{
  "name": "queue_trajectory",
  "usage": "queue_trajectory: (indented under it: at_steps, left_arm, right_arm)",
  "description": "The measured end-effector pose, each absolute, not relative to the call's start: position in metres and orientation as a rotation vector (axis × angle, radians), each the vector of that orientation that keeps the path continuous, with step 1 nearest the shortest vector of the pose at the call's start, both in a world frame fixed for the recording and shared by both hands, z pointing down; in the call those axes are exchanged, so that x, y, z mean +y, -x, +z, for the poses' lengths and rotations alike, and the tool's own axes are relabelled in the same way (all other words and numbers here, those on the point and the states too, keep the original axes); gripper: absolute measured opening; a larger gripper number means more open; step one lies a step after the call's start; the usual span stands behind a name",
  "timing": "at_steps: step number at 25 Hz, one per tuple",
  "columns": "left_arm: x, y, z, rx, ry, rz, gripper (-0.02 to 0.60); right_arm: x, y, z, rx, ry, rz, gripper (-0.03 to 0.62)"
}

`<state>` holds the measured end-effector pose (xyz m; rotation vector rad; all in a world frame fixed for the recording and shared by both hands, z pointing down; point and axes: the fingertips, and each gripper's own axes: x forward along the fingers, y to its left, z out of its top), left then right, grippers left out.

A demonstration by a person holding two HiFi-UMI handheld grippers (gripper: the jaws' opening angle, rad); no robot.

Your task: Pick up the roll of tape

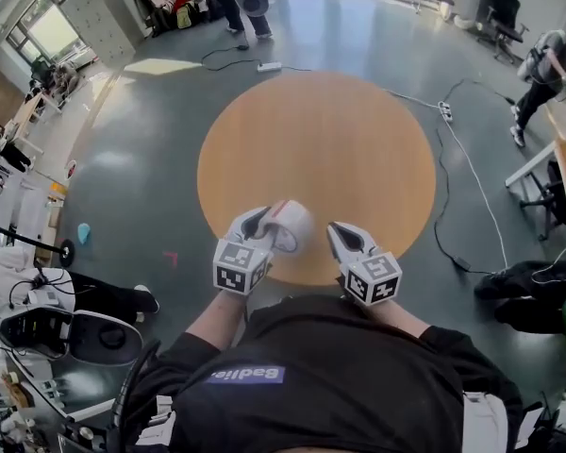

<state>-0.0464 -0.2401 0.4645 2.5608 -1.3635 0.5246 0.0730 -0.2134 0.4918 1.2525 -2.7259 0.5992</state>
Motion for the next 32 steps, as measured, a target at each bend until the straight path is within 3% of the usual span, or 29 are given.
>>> queue_trajectory:
  at_steps: [23,32]
  left_arm:
    - [-0.172,-0.036,0.464,-1.473,-2.536,0.403,0.107]
    - [-0.145,-0.007,0.454,-1.483,-2.488,0.378,0.109]
  right_arm:
    - [-0.195,-0.112,0.511,-2.799,-1.044,0.592,0.005]
    - [-0.171,-0.079,0.506,-2.801,-1.011,0.633,0.005]
